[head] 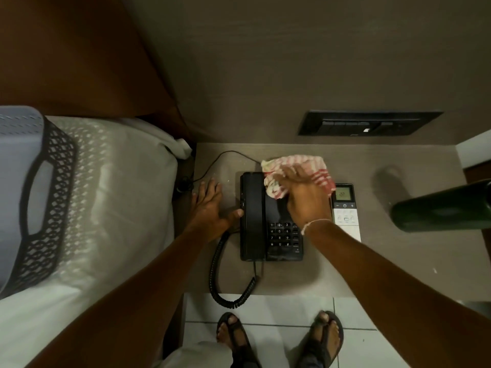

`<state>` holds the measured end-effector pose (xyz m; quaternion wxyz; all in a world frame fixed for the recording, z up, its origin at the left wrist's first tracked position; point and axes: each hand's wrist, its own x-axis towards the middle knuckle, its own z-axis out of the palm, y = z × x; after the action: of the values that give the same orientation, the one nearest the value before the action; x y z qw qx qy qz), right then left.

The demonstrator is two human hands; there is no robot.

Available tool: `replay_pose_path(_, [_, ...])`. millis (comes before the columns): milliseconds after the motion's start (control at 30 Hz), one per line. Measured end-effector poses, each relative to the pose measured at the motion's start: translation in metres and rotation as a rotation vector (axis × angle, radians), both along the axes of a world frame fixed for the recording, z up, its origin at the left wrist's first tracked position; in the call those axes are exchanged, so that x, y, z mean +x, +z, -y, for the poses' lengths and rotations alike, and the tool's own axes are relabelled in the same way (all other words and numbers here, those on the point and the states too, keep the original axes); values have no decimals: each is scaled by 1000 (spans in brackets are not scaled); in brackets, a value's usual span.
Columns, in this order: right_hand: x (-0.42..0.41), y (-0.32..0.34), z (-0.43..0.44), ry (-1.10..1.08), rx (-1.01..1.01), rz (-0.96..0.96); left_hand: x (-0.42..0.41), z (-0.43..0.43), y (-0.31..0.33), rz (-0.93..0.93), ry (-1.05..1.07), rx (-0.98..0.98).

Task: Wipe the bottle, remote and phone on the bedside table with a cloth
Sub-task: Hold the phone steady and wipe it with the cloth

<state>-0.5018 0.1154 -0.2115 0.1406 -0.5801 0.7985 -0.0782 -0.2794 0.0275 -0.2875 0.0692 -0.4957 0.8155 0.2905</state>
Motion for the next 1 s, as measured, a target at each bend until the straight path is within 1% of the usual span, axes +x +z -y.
replay_pose_path(67, [15, -13, -16, 2, 18, -22, 0, 0, -3, 2, 2, -9])
replay_pose_path(100, [24, -17, -31, 9, -8, -20, 1, 0, -3, -1, 3, -10])
replay_pose_path(233, [61, -25, -112, -15, -179, 96, 1, 1, -4, 9, -5, -12])
replay_pose_path(300, [76, -28, -142, -14, -147, 126, 0, 1, -4, 14, -8, -17])
replay_pose_path(400, [88, -27, -168, 81, -4, 70, 1, 0, -4, 6, -3, -14])
replay_pose_path(467, [83, -20, -172, 113, 39, 55, 2, 0, -4, 3, -7, -11])
replay_pose_path(500, [78, -15, -171, 108, 21, 47, 2, 0, -4, 2, -8, -8])
replay_pose_path(533, [74, -11, -170, 91, -23, 49, 2, 0, -4, 1, -7, -5])
replay_pose_path(633, [57, 2, -146, -60, -185, 179, 2, 0, -5, 12, -1, -3])
replay_pose_path(700, [44, 4, -113, -151, -248, 169, 2, 0, -5, 13, -2, 3])
replay_pose_path(733, [38, 3, -94, -179, -220, 141, 1, 0, -5, 12, 0, 9])
replay_pose_path(767, [33, 3, -75, -180, -142, 116, 0, 0, -4, 12, 4, 15])
replay_pose_path(867, [36, -11, -57, -75, 30, 69, -1, -2, -2, 17, 22, 18])
replay_pose_path(933, [46, -16, -74, -29, 19, 26, -1, -2, -2, 20, 26, 27])
replay_pose_path(1000, [59, -23, -109, -19, -78, 64, -2, -3, 1, 28, 25, 28])
